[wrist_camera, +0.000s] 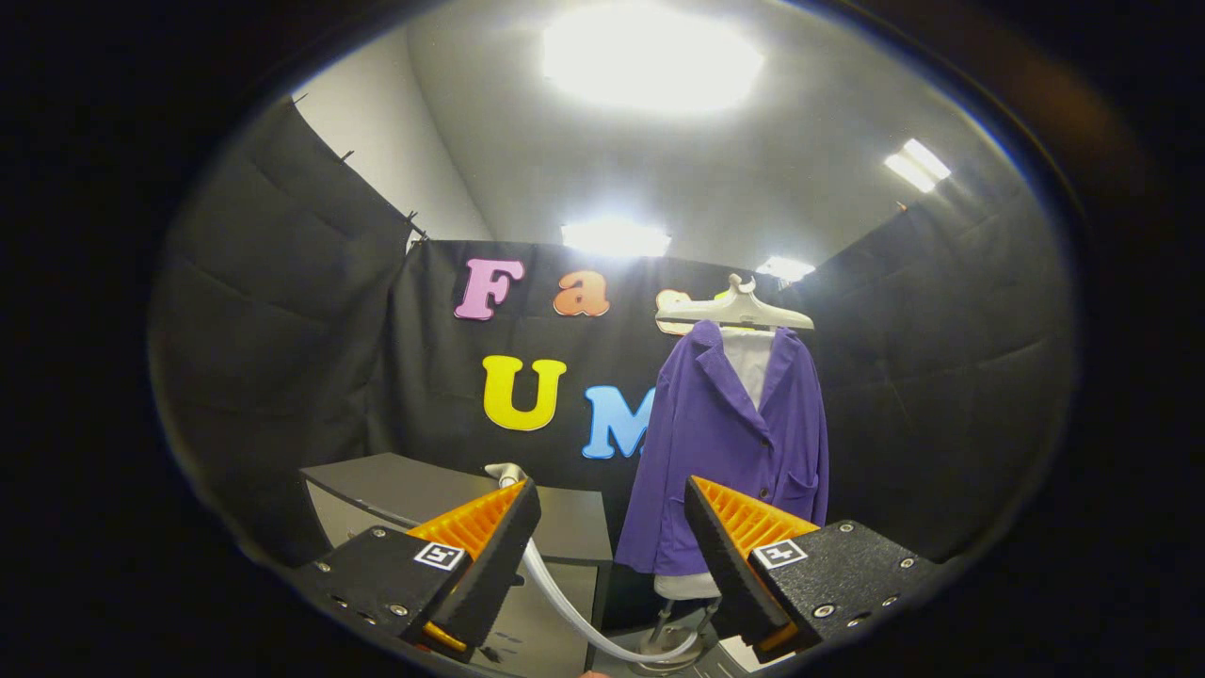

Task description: Iron the clothes twice with a garment steamer, once on the left side and once on the right side.

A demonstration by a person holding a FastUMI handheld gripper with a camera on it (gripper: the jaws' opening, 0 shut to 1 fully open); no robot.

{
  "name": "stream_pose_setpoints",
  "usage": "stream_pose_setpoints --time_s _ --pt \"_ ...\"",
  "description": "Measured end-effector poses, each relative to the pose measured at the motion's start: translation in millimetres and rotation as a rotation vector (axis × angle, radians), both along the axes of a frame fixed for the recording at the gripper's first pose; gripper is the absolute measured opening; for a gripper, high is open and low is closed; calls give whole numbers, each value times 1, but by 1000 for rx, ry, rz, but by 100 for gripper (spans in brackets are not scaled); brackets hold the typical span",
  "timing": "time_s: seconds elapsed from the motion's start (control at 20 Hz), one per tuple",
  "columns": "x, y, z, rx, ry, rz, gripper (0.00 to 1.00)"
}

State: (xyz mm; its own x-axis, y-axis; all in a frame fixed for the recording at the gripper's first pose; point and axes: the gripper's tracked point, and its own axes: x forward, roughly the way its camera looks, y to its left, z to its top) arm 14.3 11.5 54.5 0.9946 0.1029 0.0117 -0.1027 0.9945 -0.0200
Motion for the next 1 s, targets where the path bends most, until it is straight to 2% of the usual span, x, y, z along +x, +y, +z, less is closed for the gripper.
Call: stream_pose_setpoints --time_s 0.2,0.35,0.5,1.0 --pt "1 10 26 5 -16 38 95" --pt "8 11 38 -36 -18 32 95" --pt "22 23 56 -16 -26 44 95" --pt "124 69 79 24 6 12 95"
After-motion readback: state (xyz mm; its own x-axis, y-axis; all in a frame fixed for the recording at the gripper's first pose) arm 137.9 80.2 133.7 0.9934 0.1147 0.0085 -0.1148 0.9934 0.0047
